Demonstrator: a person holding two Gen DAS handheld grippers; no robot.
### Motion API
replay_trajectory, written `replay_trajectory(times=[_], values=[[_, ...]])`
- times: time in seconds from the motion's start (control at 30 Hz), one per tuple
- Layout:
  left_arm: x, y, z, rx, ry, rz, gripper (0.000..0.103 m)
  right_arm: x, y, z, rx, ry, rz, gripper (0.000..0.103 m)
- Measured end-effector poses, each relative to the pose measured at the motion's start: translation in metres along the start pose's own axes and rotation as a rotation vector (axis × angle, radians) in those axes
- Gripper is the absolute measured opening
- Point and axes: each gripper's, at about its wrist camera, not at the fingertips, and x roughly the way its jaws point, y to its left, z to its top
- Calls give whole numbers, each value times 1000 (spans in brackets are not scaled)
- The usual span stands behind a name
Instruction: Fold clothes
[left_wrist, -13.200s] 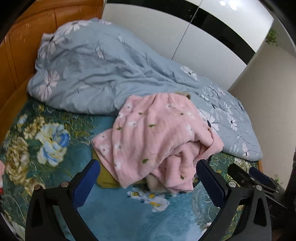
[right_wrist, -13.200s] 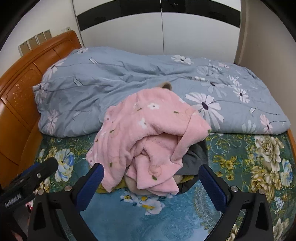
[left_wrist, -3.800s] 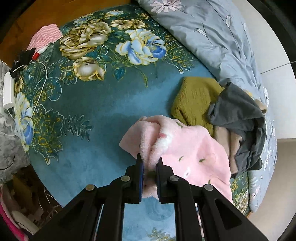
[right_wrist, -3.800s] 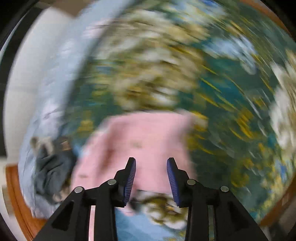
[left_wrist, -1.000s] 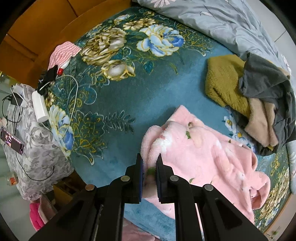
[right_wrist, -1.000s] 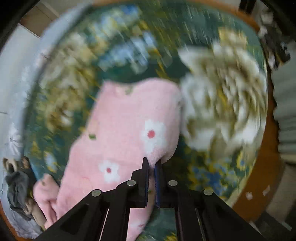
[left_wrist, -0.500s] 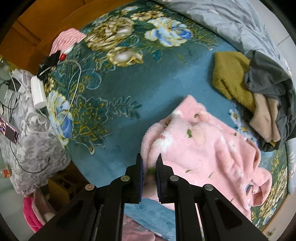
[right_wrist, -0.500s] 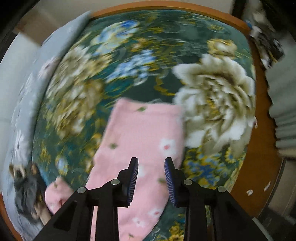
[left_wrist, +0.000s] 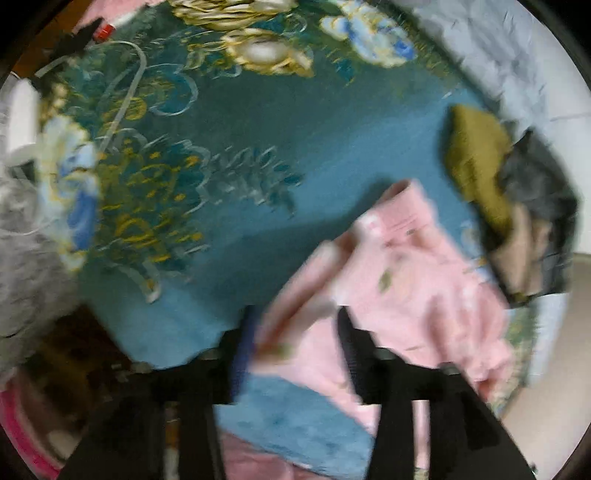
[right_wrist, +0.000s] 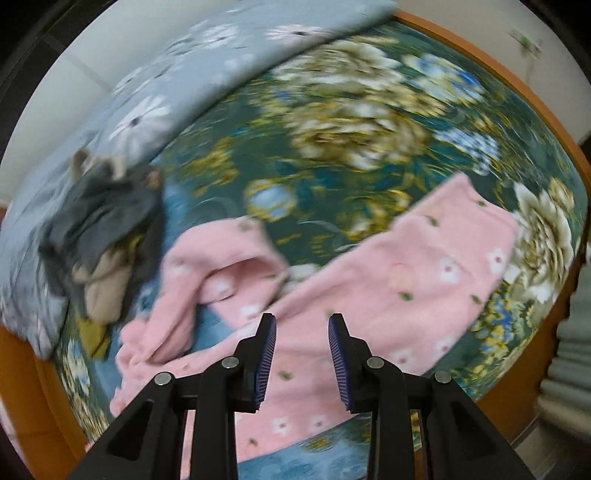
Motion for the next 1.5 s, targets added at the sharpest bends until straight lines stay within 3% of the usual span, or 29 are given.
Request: replay_trajectory(times=[0.07,0.2,0.4,0.6,0.73,0.8,0.83,0.9,0.97,1.03,1.13,1.17,1.27,1.33,1.4,1.5], values=[[-7,5,13,16,-11,-65,60,-5,23,-8,-38,0,-7,35],[3,-6,52,60,-15,-111,61,-8,62,-29,-81,16,-28,35],[73,-37,107,-56,125,-263,63,-17,95,-60,-131,44,-72,36],[138,-62,127,-103,276,-236,67,-28,96,-73,-142,59,-165,40],[157,-81,134,-57,324,-233,66,-29,89,-71,-97,70,-203,41],[162,-96,139,0,349,-267,65,-28,89,-71,-86,78,-218,41],[162,-106,141,57,349,-255,63,-27,89,-72,-86,82,-222,41],[165,-123,143,160,369,-228,33,-23,91,-74,-92,96,-229,41],[170,-137,143,237,403,-201,26,-19,92,-76,-97,109,-235,41],[175,-145,142,270,415,-185,26,-15,94,-79,-102,122,-242,41],[177,-145,141,226,397,-189,23,-9,95,-82,-108,141,-249,41],[176,-147,140,223,380,-190,11,-8,95,-82,-106,144,-249,41],[135,-153,146,246,198,-310,10,-8,92,-81,-96,144,-249,41],[103,-144,160,202,47,-371,10,-10,90,-78,-88,131,-247,41],[84,-134,180,150,-73,-322,10,-12,87,-75,-79,117,-244,41],[106,-130,203,88,-25,-177,10,-11,85,-71,-61,109,-226,41]])
